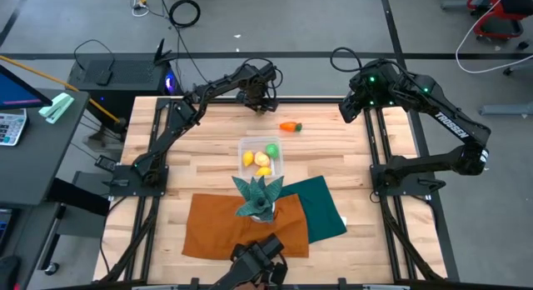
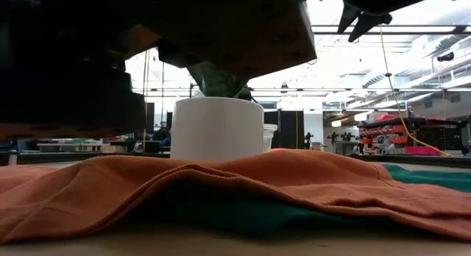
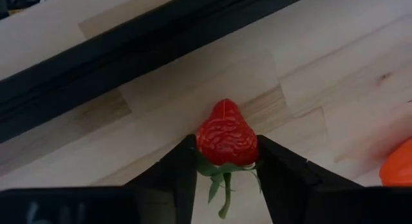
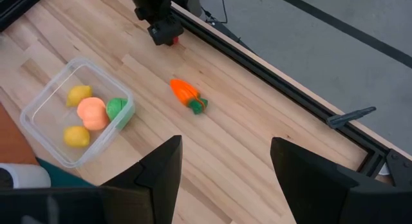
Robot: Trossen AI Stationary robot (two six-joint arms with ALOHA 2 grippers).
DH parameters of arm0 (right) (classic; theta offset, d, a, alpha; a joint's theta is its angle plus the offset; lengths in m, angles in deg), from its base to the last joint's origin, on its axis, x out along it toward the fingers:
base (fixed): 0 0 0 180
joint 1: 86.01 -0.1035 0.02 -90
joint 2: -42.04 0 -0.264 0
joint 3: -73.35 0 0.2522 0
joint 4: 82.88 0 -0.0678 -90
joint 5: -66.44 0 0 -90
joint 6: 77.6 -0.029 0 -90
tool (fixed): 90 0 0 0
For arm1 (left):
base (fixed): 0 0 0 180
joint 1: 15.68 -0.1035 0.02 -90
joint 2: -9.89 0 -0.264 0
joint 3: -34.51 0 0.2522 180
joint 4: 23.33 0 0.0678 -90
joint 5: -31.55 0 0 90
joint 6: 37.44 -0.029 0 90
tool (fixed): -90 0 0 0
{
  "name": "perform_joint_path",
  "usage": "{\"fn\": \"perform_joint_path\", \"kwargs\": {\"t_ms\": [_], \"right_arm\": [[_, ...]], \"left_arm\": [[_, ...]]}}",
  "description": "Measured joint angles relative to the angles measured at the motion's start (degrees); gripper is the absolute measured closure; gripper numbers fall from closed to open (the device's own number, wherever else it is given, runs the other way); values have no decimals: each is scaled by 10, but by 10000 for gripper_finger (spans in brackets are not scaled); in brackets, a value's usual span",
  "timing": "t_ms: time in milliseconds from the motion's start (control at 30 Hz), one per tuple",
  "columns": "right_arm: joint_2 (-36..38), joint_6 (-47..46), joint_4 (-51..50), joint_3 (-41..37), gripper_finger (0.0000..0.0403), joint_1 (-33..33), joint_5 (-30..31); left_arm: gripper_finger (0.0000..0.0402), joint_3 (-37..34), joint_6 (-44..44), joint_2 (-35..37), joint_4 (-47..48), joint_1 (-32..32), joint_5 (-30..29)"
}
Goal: Pick and placing Produce into tupperware
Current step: Put the red strawberry into the transparent bin
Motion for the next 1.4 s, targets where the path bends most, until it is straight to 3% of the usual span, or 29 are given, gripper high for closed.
{"fn": "perform_joint_path", "kwargs": {"t_ms": [300, 533, 733, 1400], "right_arm": [[0, 0, 0, 0, 199, 0, 0], [0, 0, 0, 0, 199, 0, 0], [0, 0, 0, 0, 199, 0, 0], [0, 10, 0, 0, 199, 0, 0]], "left_arm": [[244, 0, -32, 3, 35, 6, 8], [259, 0, -63, 18, 71, 17, 12], [248, 0, -102, 30, 123, 33, 47], [258, 1, -179, 96, 247, 69, 50]]}}
